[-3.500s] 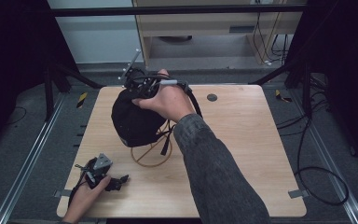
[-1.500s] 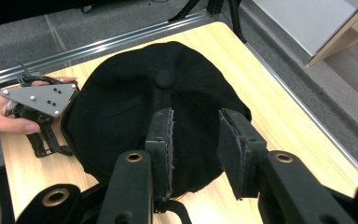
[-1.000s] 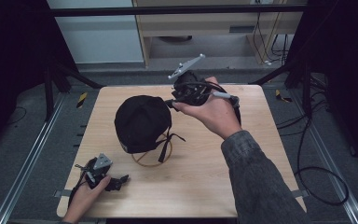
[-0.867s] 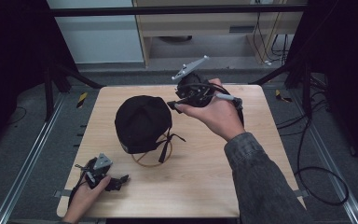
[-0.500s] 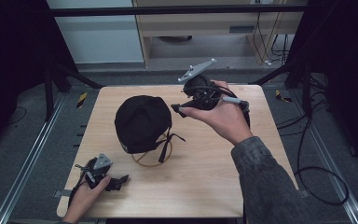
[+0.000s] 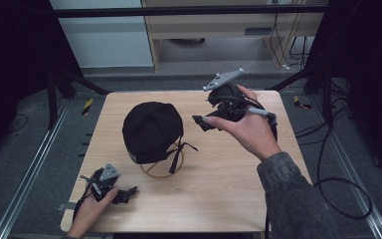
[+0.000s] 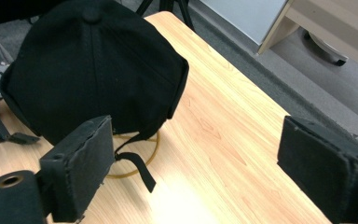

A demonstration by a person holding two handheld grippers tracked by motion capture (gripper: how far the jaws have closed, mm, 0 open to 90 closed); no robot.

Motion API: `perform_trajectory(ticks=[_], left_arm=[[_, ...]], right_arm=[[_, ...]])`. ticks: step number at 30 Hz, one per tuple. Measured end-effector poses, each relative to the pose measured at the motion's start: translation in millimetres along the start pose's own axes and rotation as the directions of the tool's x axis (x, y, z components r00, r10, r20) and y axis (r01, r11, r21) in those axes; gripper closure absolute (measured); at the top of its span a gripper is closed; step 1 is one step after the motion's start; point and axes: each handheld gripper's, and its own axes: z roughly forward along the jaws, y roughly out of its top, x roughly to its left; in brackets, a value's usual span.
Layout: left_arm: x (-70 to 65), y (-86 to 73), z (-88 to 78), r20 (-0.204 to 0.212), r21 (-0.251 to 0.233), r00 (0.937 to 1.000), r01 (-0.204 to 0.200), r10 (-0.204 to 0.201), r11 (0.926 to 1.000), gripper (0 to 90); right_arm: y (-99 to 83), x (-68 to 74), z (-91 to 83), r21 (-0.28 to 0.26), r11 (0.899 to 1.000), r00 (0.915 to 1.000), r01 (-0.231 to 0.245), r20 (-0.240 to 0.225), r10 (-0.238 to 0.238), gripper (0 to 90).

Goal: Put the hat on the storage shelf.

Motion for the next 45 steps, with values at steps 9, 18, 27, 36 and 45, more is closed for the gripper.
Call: perform_trajectory(ticks=[9, 18, 27, 36, 45], left_arm=[[0.0, 0.0, 0.0, 0.0, 0.0, 1.0, 0.0, 0.0, 1.0, 0.0], [-0.1, -0.1, 0.1, 0.0, -0.002, 1.0, 0.001, -0.001, 1.0, 0.0], [-0.1, -0.1, 0.2, -0.001, -0.003, 1.0, 0.0, 0.0, 1.0, 0.0], [-0.1, -0.2, 0.0, 0.0, 0.0, 1.0, 0.0, 0.0, 1.0, 0.0], [-0.1, -0.2, 0.0, 0.0, 0.0, 1.0, 0.0, 0.0, 1.0, 0.0]], right_arm=[[-20.7, -6.9, -6.9, 0.016, 1.0, 0.9998, -0.001, 0.02, 0.0, 7.2], [-45.8, -11.5, -10.1, 0.036, 0.999, 0.9992, -0.01, 0.04, 0.008, 10.7], [-70.5, -12.9, -12.7, 0.054, 0.998, 0.9979, -0.014, 0.064, 0.011, 13.5], [-100.8, -13.7, -4.1, 0.055, 0.997, 0.9951, -0.047, 0.09, 0.042, 13.7], [-150.2, -11.2, 16.5, 0.071, 0.99, 0.9894, -0.124, 0.086, 0.117, 15.0]])
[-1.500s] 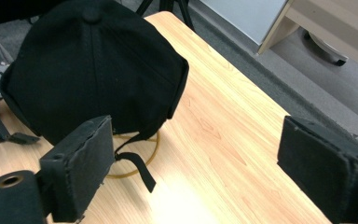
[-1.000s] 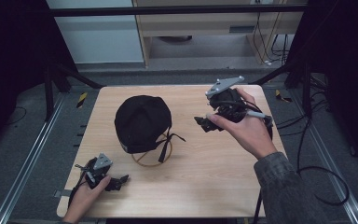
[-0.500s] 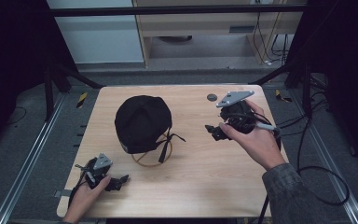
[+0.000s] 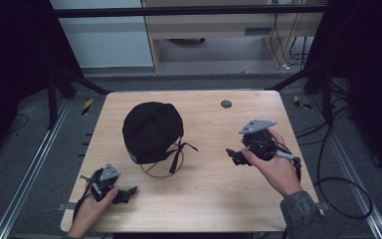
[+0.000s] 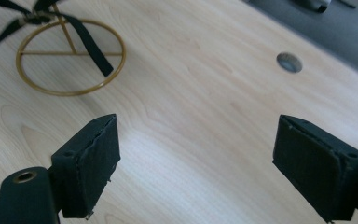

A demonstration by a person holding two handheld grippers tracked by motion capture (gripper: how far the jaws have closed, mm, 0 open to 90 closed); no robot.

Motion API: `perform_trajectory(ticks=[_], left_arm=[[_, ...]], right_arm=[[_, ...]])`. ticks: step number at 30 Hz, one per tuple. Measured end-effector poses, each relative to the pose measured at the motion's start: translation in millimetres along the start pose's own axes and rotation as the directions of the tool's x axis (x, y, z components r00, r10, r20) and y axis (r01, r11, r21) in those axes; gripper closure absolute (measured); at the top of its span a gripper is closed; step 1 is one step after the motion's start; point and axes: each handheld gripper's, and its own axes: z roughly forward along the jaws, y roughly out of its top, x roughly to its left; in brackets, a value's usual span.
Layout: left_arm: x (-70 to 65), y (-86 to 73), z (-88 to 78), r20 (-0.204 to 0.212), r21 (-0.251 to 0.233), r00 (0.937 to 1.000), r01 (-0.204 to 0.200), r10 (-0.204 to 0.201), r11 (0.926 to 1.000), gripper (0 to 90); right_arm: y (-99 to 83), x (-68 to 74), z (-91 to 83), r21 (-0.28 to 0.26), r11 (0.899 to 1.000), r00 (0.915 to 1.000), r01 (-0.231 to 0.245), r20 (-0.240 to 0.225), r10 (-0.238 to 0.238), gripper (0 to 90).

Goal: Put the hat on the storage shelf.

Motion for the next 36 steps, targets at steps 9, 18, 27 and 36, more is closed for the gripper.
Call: perform_trajectory(ticks=[9, 18, 27, 36], left_arm=[[0.0, 0.0, 0.0, 0.0, 0.0, 1.0, 0.0, 0.0, 1.0, 0.0], [0.0, 0.0, 0.0, 0.0, 0.0, 1.0, 0.0, 0.0, 1.0, 0.0], [0.0, 0.0, 0.0, 0.0, 0.0, 1.0, 0.0, 0.0, 1.0, 0.0], [0.0, 0.0, 0.0, 0.0, 0.0, 1.0, 0.0, 0.0, 1.0, 0.0]], right_arm=[[-48.9, 3.0, 33.3, 0.032, 0.995, 0.9954, -0.091, -0.027, 0.092, 15.5], [-81.8, 9.0, 65.0, 0.082, 0.985, 0.9877, -0.149, -0.036, 0.152, 15.2], [-100.6, 21.0, 84.3, 0.135, 0.981, 0.9887, -0.142, -0.029, 0.147, 13.6], [-110.6, 24.1, 86.5, 0.074, 0.986, 0.988, -0.152, -0.013, 0.154, 10.9]])
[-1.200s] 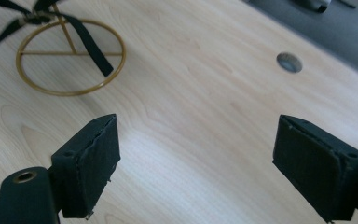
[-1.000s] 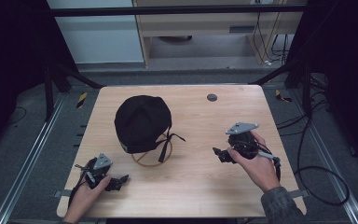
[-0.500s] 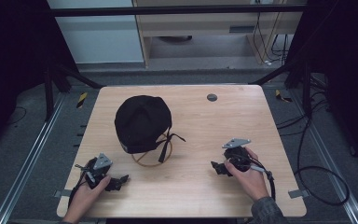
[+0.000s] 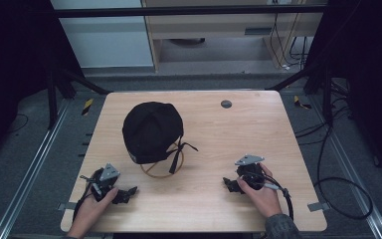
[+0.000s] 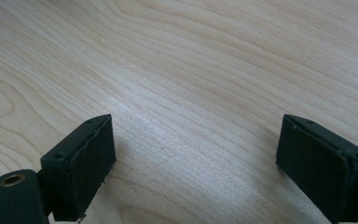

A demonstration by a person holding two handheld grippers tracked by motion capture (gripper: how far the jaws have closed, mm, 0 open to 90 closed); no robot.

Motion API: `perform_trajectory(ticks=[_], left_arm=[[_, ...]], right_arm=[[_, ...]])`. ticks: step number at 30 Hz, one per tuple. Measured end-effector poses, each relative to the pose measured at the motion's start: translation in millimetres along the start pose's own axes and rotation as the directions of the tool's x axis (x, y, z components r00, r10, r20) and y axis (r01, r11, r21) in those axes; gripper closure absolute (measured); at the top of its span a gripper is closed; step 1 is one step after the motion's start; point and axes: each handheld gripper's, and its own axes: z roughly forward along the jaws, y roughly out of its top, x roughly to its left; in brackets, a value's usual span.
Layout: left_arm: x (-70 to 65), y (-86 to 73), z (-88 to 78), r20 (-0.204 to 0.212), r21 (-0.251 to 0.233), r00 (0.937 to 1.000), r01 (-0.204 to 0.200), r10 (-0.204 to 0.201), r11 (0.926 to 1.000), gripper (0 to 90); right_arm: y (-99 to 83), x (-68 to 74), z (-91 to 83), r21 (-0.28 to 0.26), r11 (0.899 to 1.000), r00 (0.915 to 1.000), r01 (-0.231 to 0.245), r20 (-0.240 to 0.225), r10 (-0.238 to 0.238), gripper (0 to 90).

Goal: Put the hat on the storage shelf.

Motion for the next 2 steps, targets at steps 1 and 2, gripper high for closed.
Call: perform_trajectory(ticks=[1, 2], left_arm=[[0.0, 0.0, 0.0, 0.0, 0.0, 1.0, 0.0, 0.0, 1.0, 0.0], [0.1, 0.0, 0.0, 0.0, 0.0, 1.0, 0.0, 0.0, 1.0, 0.0]], right_arm=[[0.0, 0.0, 0.0, 0.0, 1.0, 1.0, 0.0, 0.0, 0.0, 10.9], [-2.5, 0.6, 0.4, -0.022, 1.0, 1.0, -0.008, 0.004, 0.008, 10.3]])
